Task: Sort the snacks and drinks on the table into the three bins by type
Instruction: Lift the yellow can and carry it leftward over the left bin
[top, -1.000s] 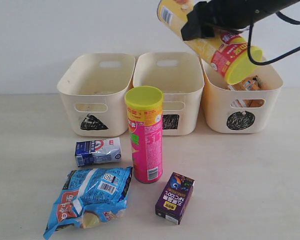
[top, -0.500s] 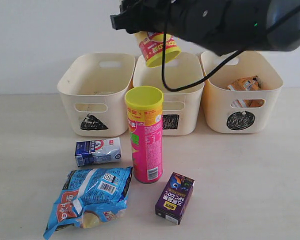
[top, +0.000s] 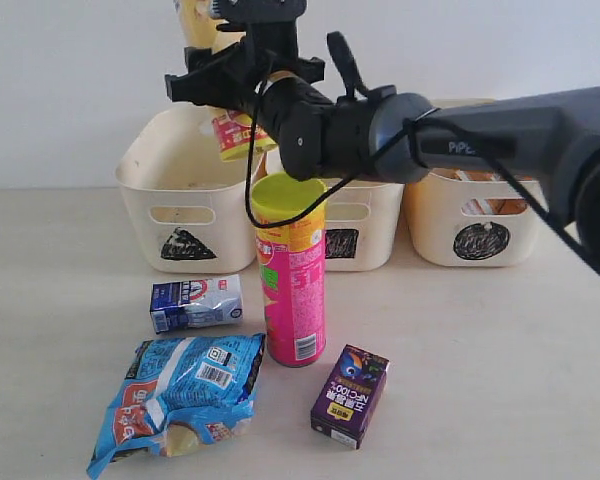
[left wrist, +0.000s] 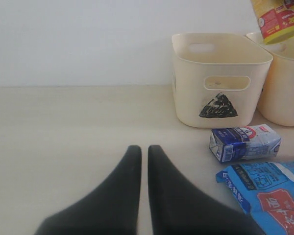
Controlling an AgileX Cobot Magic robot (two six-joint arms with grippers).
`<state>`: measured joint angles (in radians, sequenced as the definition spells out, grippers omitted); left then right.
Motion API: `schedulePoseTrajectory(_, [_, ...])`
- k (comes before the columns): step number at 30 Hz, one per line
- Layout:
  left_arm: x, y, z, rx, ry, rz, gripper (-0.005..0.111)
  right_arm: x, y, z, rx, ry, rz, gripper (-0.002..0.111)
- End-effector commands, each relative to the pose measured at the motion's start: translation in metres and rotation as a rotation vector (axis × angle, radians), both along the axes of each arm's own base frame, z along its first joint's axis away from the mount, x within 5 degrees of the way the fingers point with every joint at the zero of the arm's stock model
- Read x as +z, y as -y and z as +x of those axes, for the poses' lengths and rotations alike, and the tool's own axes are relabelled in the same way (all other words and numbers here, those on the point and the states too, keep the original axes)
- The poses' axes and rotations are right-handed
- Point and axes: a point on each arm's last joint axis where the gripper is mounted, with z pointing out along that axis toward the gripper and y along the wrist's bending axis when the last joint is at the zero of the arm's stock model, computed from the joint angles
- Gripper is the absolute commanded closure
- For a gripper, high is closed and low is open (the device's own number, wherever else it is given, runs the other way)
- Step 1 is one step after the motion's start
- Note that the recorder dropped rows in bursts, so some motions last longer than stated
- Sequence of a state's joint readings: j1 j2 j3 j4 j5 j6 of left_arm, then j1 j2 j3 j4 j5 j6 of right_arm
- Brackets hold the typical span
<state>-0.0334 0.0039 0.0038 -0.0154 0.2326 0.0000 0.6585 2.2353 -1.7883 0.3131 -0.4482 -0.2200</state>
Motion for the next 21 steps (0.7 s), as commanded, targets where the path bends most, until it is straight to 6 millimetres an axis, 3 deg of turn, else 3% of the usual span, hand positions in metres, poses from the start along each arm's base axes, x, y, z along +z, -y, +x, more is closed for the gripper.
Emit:
schedulePoseTrajectory(1, [0.002, 0.0, 0.0, 0.003, 0.014, -0.014, 0.103, -0.014, -0.009, 0.012, -0.006, 0.024, 0.05, 0.108])
schedulePoseTrajectory(6, [0.002, 0.0, 0.0, 0.003, 0.014, -0.014, 0.103, -0.023, -0.014, 0.014, -0.023, 0.099, 0.107, 0.108])
schedulePoseTrajectory(11, [0.002, 0.0, 0.0, 0.003, 0.014, -0.014, 0.103, -0.027, -0.018, 0.012, 0.011, 0.132, 0.053, 0.108])
schedulePoseTrajectory(21, [0.002, 0.0, 0.0, 0.003, 0.014, -0.014, 0.103, -0.024, -0.02, 0.01, 0.032, 0.093, 0.001, 0.108])
